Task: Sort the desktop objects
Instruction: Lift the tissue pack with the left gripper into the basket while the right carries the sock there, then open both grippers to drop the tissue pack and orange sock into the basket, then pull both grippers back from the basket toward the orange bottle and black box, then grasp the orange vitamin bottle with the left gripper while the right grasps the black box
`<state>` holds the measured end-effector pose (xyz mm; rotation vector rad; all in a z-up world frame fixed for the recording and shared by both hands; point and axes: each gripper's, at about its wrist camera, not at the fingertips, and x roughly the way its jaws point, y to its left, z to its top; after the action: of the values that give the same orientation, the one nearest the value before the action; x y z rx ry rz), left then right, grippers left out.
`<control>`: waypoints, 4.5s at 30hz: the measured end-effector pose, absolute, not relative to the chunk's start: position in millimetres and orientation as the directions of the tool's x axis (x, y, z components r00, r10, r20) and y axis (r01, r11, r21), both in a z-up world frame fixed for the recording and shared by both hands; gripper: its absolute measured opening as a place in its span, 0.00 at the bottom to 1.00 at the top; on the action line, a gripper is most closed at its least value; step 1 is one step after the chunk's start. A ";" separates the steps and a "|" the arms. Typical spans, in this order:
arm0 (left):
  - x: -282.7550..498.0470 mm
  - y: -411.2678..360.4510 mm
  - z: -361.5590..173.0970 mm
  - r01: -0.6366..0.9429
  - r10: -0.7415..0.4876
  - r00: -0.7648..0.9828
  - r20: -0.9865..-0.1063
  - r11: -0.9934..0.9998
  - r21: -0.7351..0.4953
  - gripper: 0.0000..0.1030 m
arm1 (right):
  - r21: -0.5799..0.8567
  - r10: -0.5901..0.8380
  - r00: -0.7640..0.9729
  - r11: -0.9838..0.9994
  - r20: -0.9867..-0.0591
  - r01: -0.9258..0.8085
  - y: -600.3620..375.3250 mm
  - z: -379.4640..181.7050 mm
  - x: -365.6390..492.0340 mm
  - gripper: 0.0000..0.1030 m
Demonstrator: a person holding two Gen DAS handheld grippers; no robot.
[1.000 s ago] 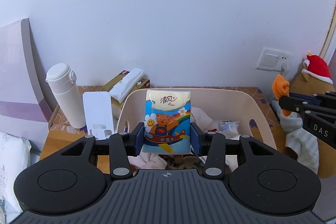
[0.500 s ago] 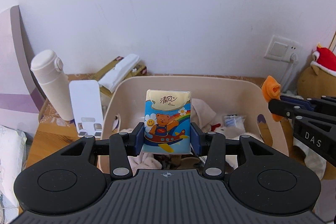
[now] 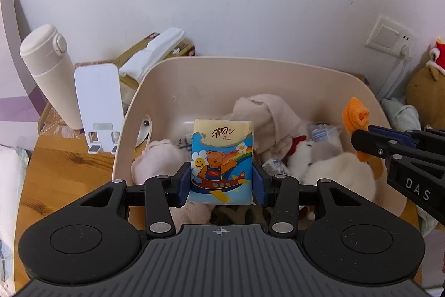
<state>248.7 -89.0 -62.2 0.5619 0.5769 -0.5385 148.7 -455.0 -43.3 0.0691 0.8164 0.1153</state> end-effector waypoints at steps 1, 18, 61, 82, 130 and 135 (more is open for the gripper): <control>250.2 -89.5 -63.2 0.606 -0.304 0.713 -0.632 0.720 0.338 0.45 | 0.107 0.129 0.674 0.991 -0.727 -0.075 -455.5 -44.7 149.2 0.12; 251.9 -91.0 -66.6 0.572 -0.252 0.722 -0.645 0.741 0.351 0.51 | 0.107 0.114 0.641 0.993 -0.759 -0.050 -462.5 -52.9 145.7 0.31; 180.1 -35.6 -95.2 0.595 -0.225 0.628 -0.745 0.756 0.273 0.74 | 0.102 0.082 0.610 0.995 -0.788 -0.002 -489.0 -70.8 48.9 0.78; 184.4 -44.3 -140.5 0.588 -0.161 0.517 -0.841 0.781 0.212 0.74 | 0.116 0.130 0.475 0.991 -0.870 -0.060 -489.3 -118.8 43.4 0.83; 223.8 -73.8 -182.3 0.470 0.009 0.552 -0.834 0.822 0.321 0.86 | 0.139 0.169 0.439 0.985 -0.883 -0.100 -473.7 -160.1 85.3 0.88; 229.2 -71.8 -180.2 0.456 0.014 0.575 -0.818 0.824 0.335 0.87 | 0.130 0.161 0.448 0.987 -0.879 -0.098 -473.2 -160.1 86.9 0.87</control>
<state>229.2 -71.8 -180.2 0.5608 0.9327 -0.2755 86.9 -473.2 -160.1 0.0631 1.0945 0.1604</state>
